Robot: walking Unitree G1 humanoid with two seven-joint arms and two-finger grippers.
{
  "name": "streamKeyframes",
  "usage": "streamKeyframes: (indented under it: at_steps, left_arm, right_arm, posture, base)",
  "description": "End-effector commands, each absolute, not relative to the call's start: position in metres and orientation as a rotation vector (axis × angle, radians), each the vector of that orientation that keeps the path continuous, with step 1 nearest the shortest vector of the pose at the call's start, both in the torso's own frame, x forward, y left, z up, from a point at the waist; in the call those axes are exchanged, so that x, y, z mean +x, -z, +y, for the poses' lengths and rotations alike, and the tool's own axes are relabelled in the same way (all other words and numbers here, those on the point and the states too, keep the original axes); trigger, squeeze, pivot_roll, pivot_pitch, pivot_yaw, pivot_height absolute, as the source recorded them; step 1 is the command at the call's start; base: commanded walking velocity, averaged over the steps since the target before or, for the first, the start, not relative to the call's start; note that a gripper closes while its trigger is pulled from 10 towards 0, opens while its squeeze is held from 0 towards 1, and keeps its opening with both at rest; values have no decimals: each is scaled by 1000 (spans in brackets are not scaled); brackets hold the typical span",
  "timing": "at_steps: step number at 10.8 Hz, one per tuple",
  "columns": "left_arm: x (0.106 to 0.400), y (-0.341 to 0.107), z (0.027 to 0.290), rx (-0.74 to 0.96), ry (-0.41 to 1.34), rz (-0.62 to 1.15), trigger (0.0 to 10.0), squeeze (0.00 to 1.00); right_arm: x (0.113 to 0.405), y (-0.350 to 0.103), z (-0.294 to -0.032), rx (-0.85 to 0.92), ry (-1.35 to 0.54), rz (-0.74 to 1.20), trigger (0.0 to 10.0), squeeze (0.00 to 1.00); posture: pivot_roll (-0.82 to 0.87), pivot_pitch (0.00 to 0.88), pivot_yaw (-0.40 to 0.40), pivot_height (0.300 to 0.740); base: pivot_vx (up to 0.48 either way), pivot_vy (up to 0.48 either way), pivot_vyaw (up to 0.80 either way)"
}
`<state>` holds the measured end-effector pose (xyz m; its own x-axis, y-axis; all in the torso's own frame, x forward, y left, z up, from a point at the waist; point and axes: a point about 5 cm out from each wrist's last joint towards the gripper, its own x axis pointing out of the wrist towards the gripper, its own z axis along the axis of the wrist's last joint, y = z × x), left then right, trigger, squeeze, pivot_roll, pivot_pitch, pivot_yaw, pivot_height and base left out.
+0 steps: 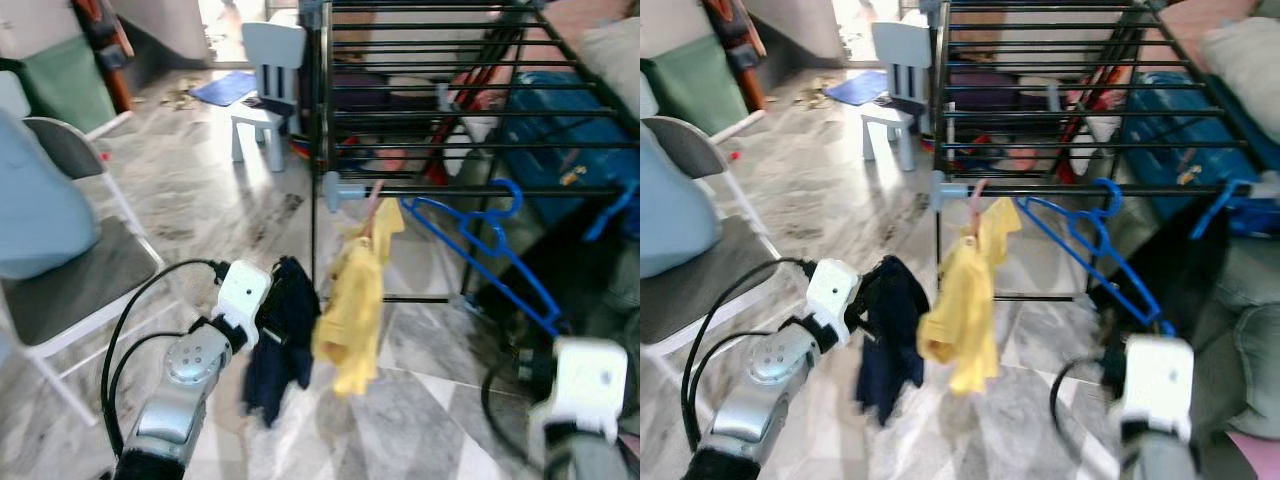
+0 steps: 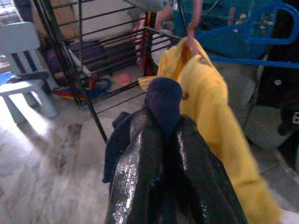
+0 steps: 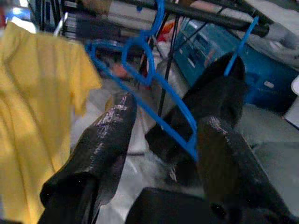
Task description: Hang hanger
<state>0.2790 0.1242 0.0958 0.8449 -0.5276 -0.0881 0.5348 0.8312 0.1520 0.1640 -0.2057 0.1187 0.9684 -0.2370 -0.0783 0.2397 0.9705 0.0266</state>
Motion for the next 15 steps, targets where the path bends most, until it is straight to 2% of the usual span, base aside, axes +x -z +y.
streamKeyframes:
  at_steps: [1,3,4,5,6,8,9,11,12,15]
  left_arm:
    - [276,-101,128,186,565,10,10000,0]
    - [277,-102,126,189,556,5,10000,0]
    - [279,-103,124,185,552,1,10000,0]
    - [280,-103,123,183,551,0,10000,0]
    - [278,-104,128,183,519,-9,10000,0]
    - [274,-105,144,199,435,6,10000,0]
    - [269,-104,155,229,415,14,10000,0]
    - [268,-110,152,279,419,-25,10000,0]
    - [266,-113,151,300,421,-51,10000,0]
    - [262,-117,152,284,364,-74,10000,0]
  right_arm:
    - [159,-118,-203,27,225,95,10000,1000]
    - [160,-115,-208,-9,219,122,10000,1000]
    - [164,-117,-208,-4,201,110,10000,961]
    - [169,-127,-200,6,123,57,10000,161]
    - [172,-135,-198,-7,78,11,10000,0]
    - [175,-134,-209,-55,76,33,10000,0]
    - [189,-136,-222,-178,83,26,10000,0]
    - [211,-142,-213,-110,-66,-2,10000,0]
    - [220,-149,-207,-164,-87,-73,10000,0]
    - [215,-147,-193,16,15,-116,10000,0]
  posture:
    - [-31,0,-15,740]
    - [-28,0,-20,740]
    - [-28,0,-21,740]
    - [-32,0,-19,740]
    - [-35,0,-12,740]
    - [-23,0,-8,740]
    - [2,0,-16,740]
    - [39,0,-38,740]
    - [63,0,-59,740]
    - [135,0,-104,740]
  base:
    - [0,0,0]
    - [0,0,0]
    - [0,0,0]
    - [0,0,0]
    - [0,0,0]
    - [0,0,0]
    - [0,0,0]
    - [0,0,0]
    - [0,0,0]
    - [0,0,0]
